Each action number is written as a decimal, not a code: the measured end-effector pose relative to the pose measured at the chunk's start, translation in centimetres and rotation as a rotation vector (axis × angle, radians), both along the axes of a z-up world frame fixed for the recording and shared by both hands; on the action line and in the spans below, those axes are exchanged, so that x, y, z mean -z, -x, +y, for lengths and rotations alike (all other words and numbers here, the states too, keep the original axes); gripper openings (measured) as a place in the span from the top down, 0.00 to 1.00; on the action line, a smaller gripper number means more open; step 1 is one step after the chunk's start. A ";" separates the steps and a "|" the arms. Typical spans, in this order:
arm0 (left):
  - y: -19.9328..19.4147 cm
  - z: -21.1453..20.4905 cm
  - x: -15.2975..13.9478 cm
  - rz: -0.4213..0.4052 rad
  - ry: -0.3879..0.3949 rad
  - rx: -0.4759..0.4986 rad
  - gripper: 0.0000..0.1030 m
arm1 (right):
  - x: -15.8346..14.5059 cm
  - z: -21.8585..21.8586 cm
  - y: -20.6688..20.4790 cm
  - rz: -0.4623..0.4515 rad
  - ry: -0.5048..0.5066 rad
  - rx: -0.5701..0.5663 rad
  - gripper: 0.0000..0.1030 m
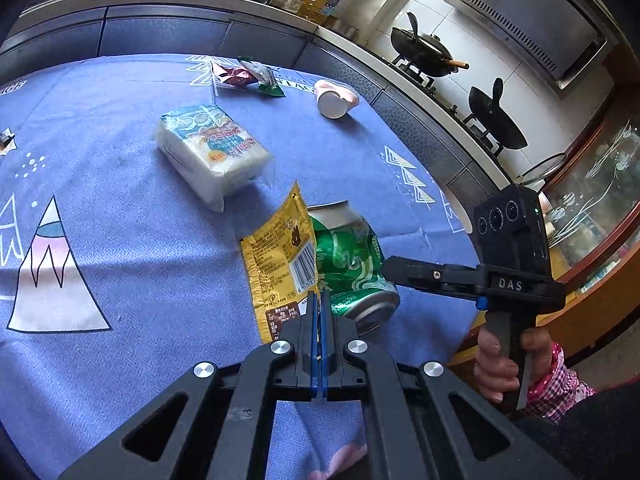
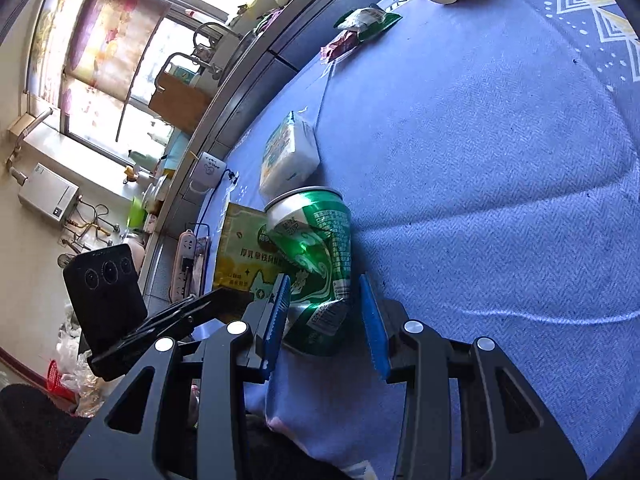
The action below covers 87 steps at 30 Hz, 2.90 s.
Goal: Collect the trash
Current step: 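Carry the wrapper and can over the beige bin and open both grippers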
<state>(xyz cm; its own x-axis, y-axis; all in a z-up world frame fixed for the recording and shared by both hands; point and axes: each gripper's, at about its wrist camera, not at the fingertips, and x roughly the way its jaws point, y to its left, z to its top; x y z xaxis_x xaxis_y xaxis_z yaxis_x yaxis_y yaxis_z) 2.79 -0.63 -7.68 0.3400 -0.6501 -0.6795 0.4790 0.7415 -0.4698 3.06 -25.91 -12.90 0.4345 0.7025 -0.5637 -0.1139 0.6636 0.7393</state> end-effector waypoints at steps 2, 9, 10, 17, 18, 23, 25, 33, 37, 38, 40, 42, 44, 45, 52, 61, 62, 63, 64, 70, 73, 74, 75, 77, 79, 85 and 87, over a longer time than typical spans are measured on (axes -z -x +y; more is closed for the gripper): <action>0.1 0.2 0.0 -0.007 -0.007 -0.008 0.99 | 0.3 0.2 -0.6 0.006 -0.003 0.000 0.65; -0.1 1.7 -1.0 -0.034 -0.001 -0.052 0.99 | -0.1 0.6 -0.7 -0.010 -0.040 0.016 0.90; -0.1 1.8 -1.2 -0.038 0.004 -0.057 0.99 | -0.5 0.2 -0.5 -0.022 -0.034 0.034 0.90; -0.5 1.8 -2.7 -0.073 0.023 -0.062 0.99 | -3.4 -2.4 1.4 -0.111 0.010 0.152 0.91; -0.6 1.7 -2.9 -0.078 0.024 -0.061 0.99 | -3.7 -2.7 1.6 -0.119 0.015 0.161 0.91; -0.7 0.7 -3.6 -0.103 0.025 -0.048 0.99 | -3.7 -3.6 2.3 -0.131 0.038 0.188 0.91; -0.8 0.2 -4.0 -0.125 0.011 -0.041 0.99 | -3.9 -3.6 2.6 -0.141 0.046 0.192 0.91; -1.3 -1.6 -5.1 -0.189 -0.043 -0.035 0.99 | -5.3 -5.3 3.5 -0.196 0.073 0.250 0.91; -1.4 -2.2 -5.5 -0.203 -0.044 -0.027 0.99 | -5.4 -6.2 3.9 -0.200 0.077 0.267 0.91; -1.4 -2.3 -5.5 -0.203 -0.042 -0.024 0.99 | -5.2 -6.4 3.9 -0.194 0.077 0.266 0.91; -1.5 -2.5 -5.4 -0.201 -0.042 -0.019 0.99 | -4.9 -6.3 3.9 -0.183 0.078 0.266 0.91; -1.7 -2.8 -5.3 -0.195 -0.046 -0.013 0.99 | -4.7 -6.5 3.8 -0.179 0.077 0.269 0.91; -2.0 -3.1 -5.3 -0.193 -0.049 -0.003 0.99 | -4.7 -6.7 3.8 -0.181 0.078 0.278 0.91; -2.2 -3.3 -5.5 -0.197 -0.050 0.002 0.99 | -4.8 -6.8 3.9 -0.183 0.076 0.284 0.91; -3.4 -5.7 -6.9 -0.238 -0.044 0.052 0.99 | -5.2 -8.4 4.3 -0.191 0.081 0.328 0.91; -4.4 -11.4 -7.7 -0.263 -0.046 0.158 0.99 | -5.5 -12.1 5.0 -0.211 0.092 0.414 0.91; -4.5 -12.4 -7.8 -0.269 -0.047 0.176 0.99 | -5.5 -13.0 5.2 -0.215 0.093 0.435 0.91; -4.6 -13.5 -8.0 -0.275 -0.047 0.195 0.99 | -5.6 -13.7 5.4 -0.219 0.094 0.455 0.91; -4.7 -14.3 -8.2 -0.281 -0.048 0.210 0.99 | -5.6 -14.7 5.6 -0.223 0.094 0.477 0.91; -5.8 -22.7 -10.0 -0.326 -0.029 0.342 0.99 | -6.8 -22.8 7.2 -0.275 0.141 0.660 0.91; -6.4 -28.2 -10.6 -0.349 -0.016 0.419 0.99 | -7.4 -27.4 7.7 -0.297 0.195 0.760 0.91; -6.7 -29.6 -10.6 -0.349 -0.012 0.434 0.99 | -7.4 -29.0 7.7 -0.297 0.215 0.796 0.91; -7.0 -31.3 -10.6 -0.348 -0.008 0.449 0.99 | -7.1 -30.3 7.5 -0.291 0.227 0.820 0.91; -7.7 -34.6 -10.4 -0.344 0.001 0.479 0.99 | -6.1 -32.8 6.6 -0.263 0.230 0.858 0.91; -8.3 -36.9 -9.9 -0.335 0.001 0.496 0.99 | -4.8 -34.5 5.2 -0.234 0.234 0.877 0.91; -10.2 -42.6 -8.2 -0.288 -0.004 0.527 0.99 | -0.3 -36.5 0.0 -0.124 0.219 0.852 0.80; -10.7 -43.9 -7.6 -0.266 -0.001 0.538 0.99 | 1.1 -37.2 -0.2 -0.087 0.192 0.868 0.45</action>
